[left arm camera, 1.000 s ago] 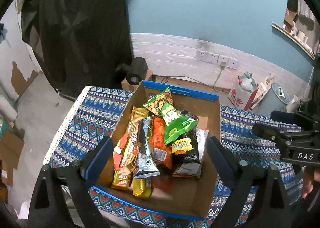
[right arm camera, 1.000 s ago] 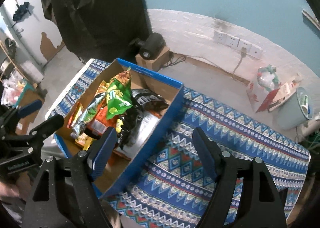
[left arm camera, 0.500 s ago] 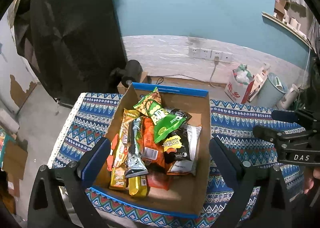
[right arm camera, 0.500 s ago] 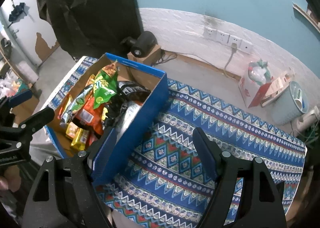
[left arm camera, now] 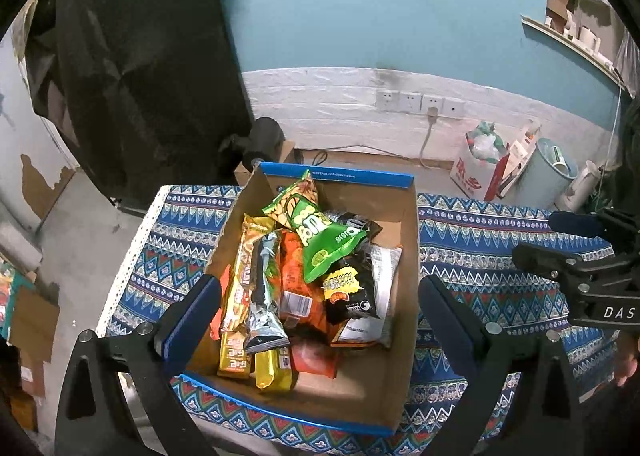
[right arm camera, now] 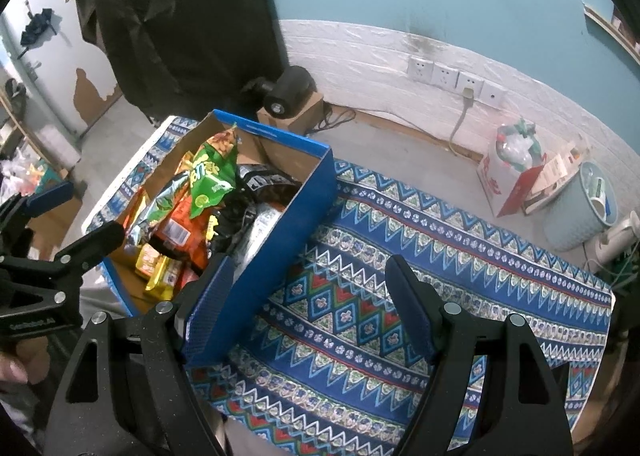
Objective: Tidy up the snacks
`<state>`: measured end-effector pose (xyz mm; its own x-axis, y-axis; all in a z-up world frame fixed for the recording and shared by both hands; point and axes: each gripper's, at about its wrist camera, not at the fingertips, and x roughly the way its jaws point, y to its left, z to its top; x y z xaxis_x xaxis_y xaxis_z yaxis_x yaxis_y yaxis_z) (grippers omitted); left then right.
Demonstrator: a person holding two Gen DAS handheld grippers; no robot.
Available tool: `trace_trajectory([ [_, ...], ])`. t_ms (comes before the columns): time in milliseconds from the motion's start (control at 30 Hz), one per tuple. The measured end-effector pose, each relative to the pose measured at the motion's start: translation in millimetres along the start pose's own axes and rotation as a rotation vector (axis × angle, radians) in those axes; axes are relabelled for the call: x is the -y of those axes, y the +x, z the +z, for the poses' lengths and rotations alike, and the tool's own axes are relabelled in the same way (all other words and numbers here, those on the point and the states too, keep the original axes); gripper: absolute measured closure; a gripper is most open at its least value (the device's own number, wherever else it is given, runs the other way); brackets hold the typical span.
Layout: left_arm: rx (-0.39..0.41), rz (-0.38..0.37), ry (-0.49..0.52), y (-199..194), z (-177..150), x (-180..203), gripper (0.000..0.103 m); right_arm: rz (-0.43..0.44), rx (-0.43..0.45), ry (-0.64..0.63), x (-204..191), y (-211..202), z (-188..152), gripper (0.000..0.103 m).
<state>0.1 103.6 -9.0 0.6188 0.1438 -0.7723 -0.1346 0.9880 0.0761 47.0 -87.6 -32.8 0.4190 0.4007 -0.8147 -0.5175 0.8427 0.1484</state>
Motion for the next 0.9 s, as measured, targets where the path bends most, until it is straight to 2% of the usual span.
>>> trace_trajectory([
  [900, -0.009, 0.002, -0.007, -1.0, -2.3, 1.7, 0.002, 0.005, 0.002, -0.006, -4.8, -2.1, 0.3, 0.026],
])
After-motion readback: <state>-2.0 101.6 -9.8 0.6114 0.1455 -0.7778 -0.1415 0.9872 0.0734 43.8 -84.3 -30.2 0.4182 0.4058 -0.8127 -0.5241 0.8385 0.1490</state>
